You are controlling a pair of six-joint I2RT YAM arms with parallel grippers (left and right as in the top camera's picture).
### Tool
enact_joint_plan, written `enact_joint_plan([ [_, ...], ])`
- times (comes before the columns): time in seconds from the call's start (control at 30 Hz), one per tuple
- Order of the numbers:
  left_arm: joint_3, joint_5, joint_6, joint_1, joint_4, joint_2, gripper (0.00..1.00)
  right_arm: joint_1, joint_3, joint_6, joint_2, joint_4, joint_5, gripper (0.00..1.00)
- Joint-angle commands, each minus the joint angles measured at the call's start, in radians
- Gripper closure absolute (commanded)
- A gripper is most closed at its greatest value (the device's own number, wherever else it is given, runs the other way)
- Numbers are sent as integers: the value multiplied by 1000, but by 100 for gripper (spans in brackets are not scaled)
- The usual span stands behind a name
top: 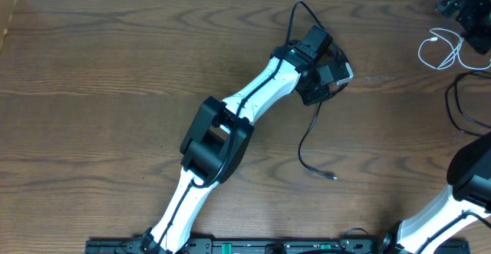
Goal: Untangle cables
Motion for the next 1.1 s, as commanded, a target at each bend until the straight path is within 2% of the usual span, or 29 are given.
enact_joint_plan([
  [0.0, -2, -6, -18, 0, 1, 21, 67, 21, 0, -22, -34, -1, 12, 1],
  [0.2, -4, 4, -26, 0, -5, 21, 67, 43, 0, -30, -34, 0, 33, 1],
  [0.3, -4, 50, -90, 0, -9, 20, 56, 48, 0, -29, -34, 7, 40, 1],
  [0.33, -4, 58, -109, 0, -12, 20, 48, 48, 0, -29, -34, 8, 40, 1],
  [0.4, -4, 57, -108, 1, -11, 20, 43, 48, 0, -29, -34, 9, 40, 1],
  [0.87, -4, 39, -109, 0, 18, 68, 41, 75, 0, -29, -34, 32, 40, 1],
  [0.93, -4, 40, -117, -1, 30, 74, 47, 80, 0, -29, -34, 33, 40, 1],
  [1.07, -4, 38, -116, 0, 47, 82, 78, 86, 0, -29, -34, 32, 39, 1],
])
